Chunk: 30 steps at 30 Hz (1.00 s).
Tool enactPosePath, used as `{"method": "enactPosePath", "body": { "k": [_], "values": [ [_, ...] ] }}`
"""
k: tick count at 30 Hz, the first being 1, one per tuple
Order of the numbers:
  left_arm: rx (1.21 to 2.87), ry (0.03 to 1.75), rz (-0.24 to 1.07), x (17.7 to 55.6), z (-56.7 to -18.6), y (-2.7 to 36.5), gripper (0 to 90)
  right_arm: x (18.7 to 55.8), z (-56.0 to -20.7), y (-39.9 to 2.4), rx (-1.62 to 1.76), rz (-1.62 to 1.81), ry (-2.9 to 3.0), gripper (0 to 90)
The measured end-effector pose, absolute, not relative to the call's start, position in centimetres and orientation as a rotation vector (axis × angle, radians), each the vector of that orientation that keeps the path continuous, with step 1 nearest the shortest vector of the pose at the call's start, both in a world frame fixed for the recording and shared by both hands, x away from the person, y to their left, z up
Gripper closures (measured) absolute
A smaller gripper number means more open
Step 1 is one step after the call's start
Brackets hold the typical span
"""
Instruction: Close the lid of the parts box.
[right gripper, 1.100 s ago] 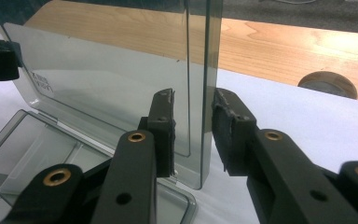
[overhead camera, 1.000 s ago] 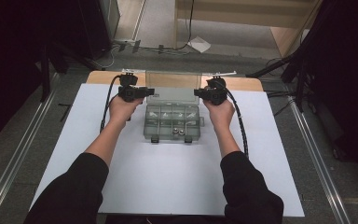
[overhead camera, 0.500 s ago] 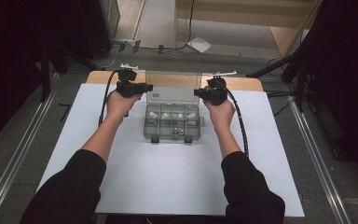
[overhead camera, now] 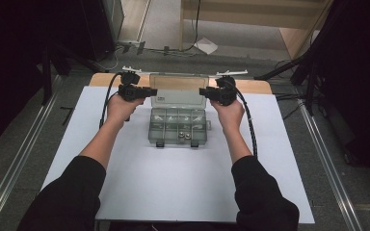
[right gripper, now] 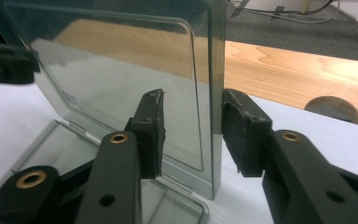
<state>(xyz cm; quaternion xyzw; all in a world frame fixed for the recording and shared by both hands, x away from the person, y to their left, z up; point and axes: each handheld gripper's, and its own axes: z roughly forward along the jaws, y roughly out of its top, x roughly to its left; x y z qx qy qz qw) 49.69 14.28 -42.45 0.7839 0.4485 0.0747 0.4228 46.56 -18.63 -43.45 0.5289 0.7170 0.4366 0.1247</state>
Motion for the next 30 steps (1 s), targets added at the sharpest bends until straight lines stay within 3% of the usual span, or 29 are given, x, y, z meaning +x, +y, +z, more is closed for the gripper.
{"method": "enactPosePath", "body": {
  "k": [8, 30],
  "values": [
    [1.966, 1.116, 0.178, 49.3, -42.4, 14.3, 64.1, 45.8, -43.2, -18.7, 1.482, 1.251, 2.117, 65.9],
    [1.971, 1.065, 0.167, 47.4, -42.8, 15.0, 63.5, 43.5, -43.6, -18.8, 1.393, 1.294, 2.149, 56.9]
  ]
}}
